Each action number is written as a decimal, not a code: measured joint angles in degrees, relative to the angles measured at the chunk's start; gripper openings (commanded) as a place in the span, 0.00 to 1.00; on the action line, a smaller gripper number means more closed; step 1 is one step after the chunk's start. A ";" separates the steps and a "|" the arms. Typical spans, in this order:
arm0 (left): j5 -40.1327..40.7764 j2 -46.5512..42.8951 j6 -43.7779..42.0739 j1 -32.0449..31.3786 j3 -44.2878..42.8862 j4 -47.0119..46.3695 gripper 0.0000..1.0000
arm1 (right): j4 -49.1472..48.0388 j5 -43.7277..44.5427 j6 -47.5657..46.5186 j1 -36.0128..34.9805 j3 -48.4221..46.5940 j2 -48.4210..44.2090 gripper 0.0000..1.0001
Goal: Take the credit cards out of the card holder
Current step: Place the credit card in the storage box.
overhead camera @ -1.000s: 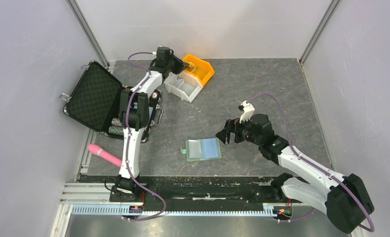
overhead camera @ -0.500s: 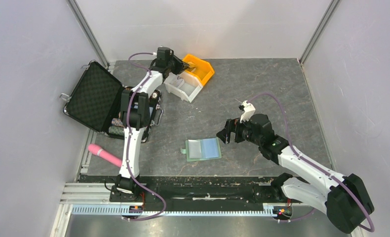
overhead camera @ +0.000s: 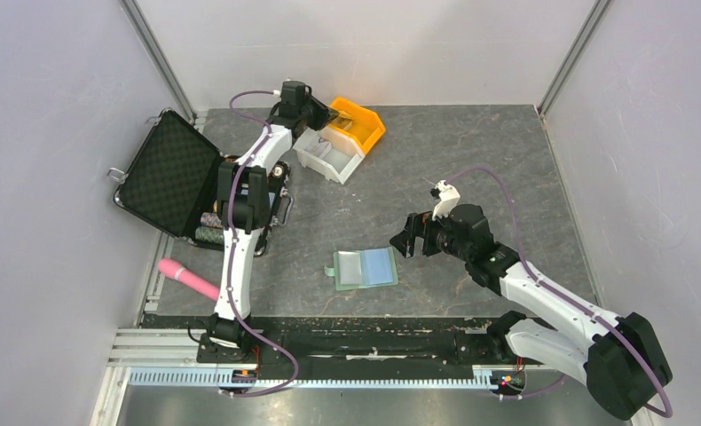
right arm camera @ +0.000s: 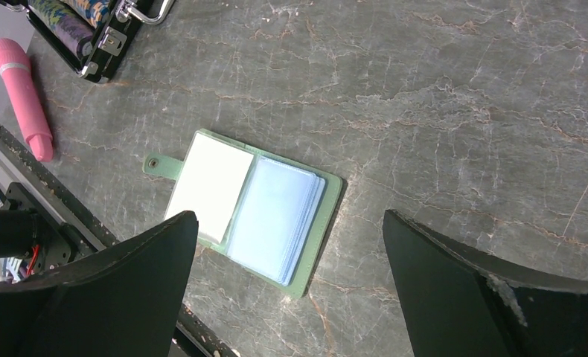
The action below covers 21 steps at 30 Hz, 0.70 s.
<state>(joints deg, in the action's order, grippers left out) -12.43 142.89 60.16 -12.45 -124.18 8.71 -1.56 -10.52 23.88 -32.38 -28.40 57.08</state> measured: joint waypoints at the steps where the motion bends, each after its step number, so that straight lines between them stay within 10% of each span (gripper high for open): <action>1: 0.09 0.00 -0.04 0.00 0.00 0.00 0.12 | 0.00 -0.02 0.02 0.00 0.00 0.00 0.98; 21: 4.44 -2.29 0.20 0.02 8.66 -6.67 0.02 | 0.13 0.15 0.02 0.26 -0.52 0.79 0.98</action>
<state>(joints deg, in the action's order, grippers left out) -7.99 140.59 60.36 -12.43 -115.52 2.04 -1.43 -10.37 23.90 -32.12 -28.93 57.87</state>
